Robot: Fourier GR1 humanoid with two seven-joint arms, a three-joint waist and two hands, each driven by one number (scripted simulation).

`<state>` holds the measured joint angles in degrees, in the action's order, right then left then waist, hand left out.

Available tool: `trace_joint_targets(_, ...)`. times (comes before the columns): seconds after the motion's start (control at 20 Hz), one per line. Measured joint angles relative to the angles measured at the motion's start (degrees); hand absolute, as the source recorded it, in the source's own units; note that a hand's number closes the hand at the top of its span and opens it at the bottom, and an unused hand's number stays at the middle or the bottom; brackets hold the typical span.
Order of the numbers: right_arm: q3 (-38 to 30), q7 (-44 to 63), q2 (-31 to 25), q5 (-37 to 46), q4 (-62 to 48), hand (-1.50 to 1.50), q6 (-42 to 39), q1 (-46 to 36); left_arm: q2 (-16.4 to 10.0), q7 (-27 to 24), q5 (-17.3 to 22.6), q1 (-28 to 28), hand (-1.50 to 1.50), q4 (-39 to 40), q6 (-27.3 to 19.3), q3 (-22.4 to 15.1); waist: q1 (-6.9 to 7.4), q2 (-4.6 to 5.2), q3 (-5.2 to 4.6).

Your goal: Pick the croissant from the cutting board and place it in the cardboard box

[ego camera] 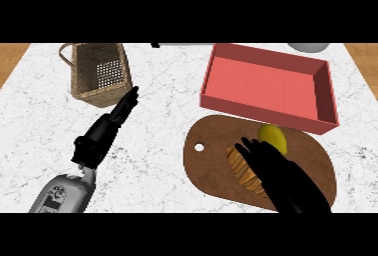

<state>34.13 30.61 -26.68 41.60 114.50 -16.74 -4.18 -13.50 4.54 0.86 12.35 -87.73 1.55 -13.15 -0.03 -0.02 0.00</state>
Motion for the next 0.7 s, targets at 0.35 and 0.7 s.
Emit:
trace_joint_targets(0.35,-0.4,-3.6,3.8,4.6,-5.2,-1.50,-1.1,1.5,1.7,-0.2,-1.3,0.8,0.00,1.6,2.5,2.7,-0.03,0.01,0.00)
trace_joint_targets(0.7,-0.1,-6.9,7.1,9.5,-10.8,-1.50,-0.1,3.5,3.0,0.6,-3.3,-0.8,0.00,-0.6,3.7,3.7,0.01,0.00,0.00)
